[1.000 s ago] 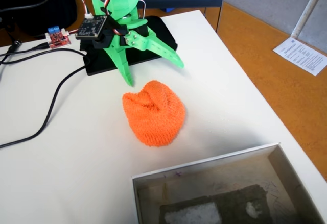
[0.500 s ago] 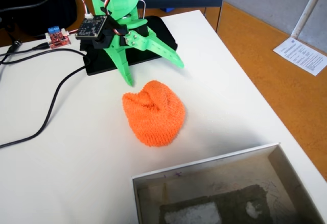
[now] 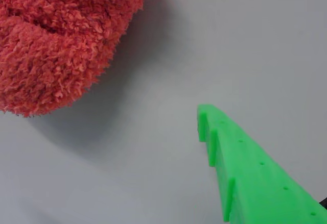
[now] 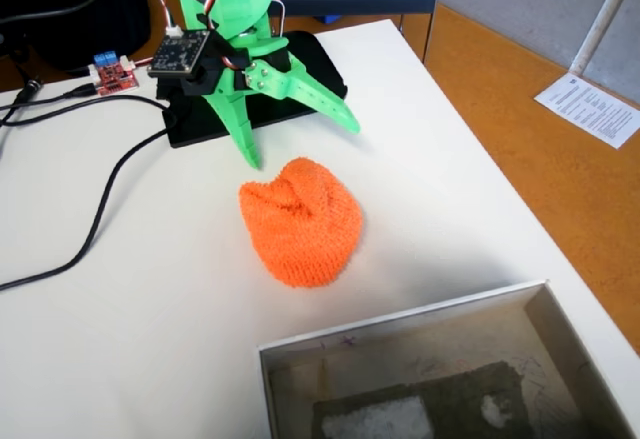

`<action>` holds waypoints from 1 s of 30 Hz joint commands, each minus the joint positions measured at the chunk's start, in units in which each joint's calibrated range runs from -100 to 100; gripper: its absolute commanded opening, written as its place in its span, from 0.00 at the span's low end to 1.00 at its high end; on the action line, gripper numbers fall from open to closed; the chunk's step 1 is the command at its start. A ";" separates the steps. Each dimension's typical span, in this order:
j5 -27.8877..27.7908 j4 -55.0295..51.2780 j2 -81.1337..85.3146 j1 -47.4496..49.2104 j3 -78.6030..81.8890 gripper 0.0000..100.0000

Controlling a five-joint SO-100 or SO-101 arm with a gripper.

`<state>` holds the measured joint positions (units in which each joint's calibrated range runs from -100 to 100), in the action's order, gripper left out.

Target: Remove orange objects from table

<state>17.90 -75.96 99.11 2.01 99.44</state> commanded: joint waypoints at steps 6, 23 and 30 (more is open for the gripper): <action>-0.34 0.12 -0.53 -0.20 0.17 0.58; -0.34 0.12 -0.53 1.21 0.17 0.58; -18.95 -0.45 -0.70 -3.01 -6.61 0.58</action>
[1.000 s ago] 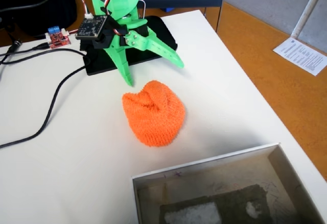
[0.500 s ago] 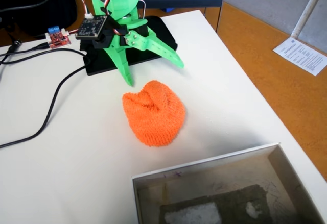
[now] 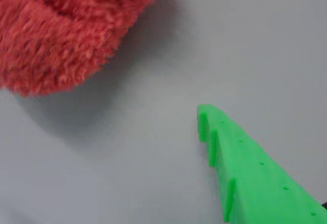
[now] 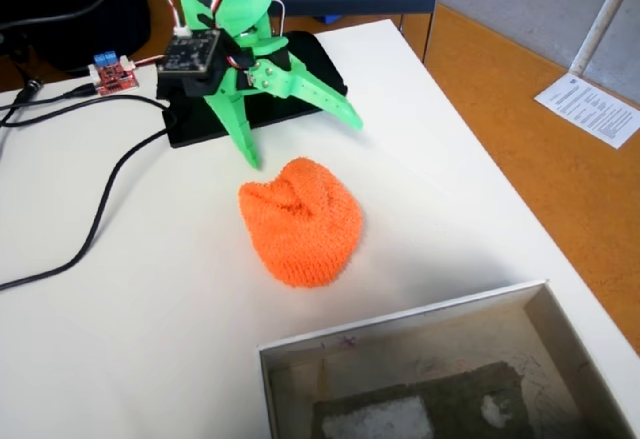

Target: Remove orange objects from table

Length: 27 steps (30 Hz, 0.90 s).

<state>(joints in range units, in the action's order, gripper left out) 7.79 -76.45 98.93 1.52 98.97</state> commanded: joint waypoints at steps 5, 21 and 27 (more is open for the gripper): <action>-11.67 1.18 -12.19 -4.07 -25.13 0.58; -10.40 9.21 -72.70 -6.80 -62.24 0.58; -10.74 16.50 -76.90 -5.18 -55.56 0.58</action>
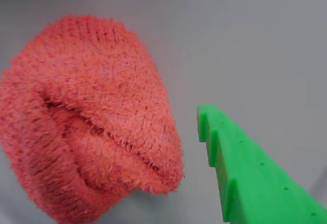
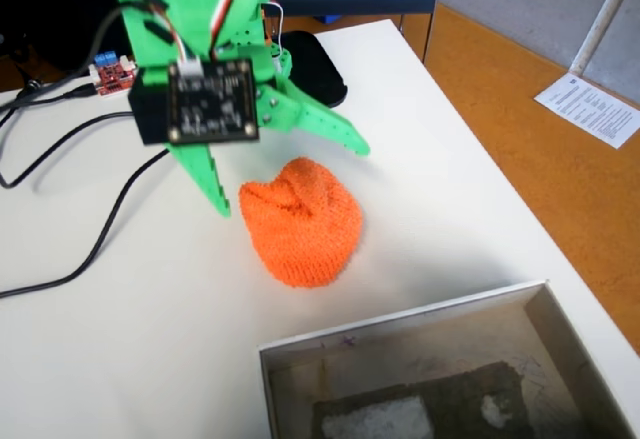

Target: Remove orange objects from table

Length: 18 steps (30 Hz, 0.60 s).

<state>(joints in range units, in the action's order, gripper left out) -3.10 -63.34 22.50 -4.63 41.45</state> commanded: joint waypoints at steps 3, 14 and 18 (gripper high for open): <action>0.10 5.09 -0.89 1.49 5.74 0.58; 0.10 16.60 -6.18 0.83 13.68 0.58; -0.93 18.63 -11.21 -0.51 10.39 0.58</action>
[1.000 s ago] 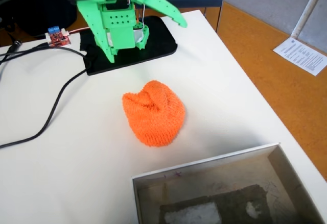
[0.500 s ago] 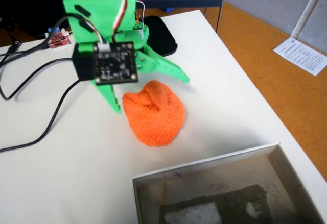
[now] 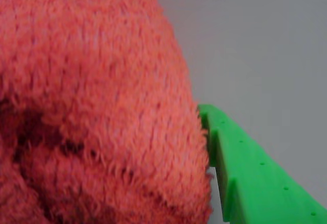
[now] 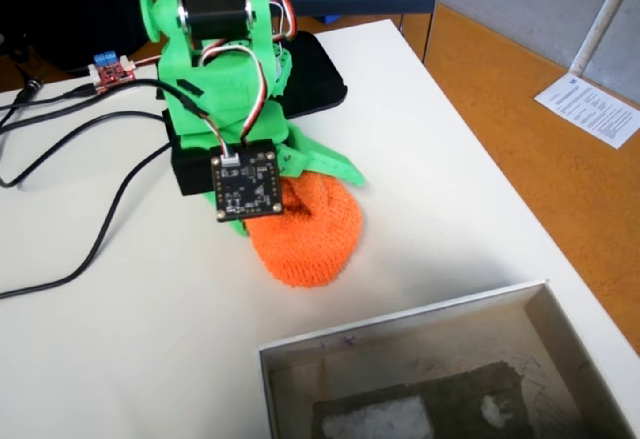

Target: Remove orange objects from table

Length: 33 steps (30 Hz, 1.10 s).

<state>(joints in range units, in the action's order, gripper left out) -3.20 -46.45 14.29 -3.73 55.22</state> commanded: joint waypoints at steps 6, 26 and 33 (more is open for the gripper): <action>-2.05 5.79 -7.36 -2.22 -6.68 0.34; -0.20 4.58 8.67 -0.52 -22.08 0.00; 3.22 -13.91 -17.60 2.81 -100.86 0.00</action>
<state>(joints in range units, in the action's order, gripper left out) -0.90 -54.20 9.29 -3.32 4.17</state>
